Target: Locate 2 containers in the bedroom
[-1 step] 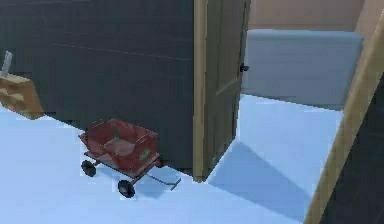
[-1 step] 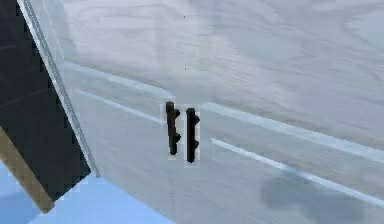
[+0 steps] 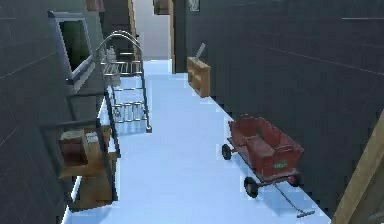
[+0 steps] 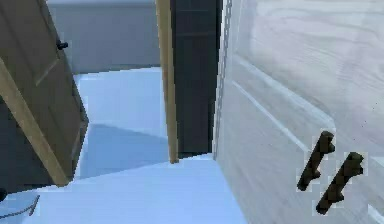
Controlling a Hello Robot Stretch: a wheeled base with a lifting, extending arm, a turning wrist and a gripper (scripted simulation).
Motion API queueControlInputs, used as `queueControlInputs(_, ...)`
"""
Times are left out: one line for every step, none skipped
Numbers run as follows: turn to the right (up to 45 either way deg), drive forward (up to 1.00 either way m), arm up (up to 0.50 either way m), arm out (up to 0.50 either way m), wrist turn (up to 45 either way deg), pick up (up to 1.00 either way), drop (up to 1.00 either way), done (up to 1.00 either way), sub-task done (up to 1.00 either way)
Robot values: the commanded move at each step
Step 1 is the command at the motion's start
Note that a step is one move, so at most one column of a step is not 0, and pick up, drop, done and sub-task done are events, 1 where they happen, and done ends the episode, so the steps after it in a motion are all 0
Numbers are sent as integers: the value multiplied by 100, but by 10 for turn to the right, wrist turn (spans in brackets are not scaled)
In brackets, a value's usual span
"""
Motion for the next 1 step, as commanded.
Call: queueControlInputs(0, 100, 0, 0, 0, 0, 0, 0, 0)
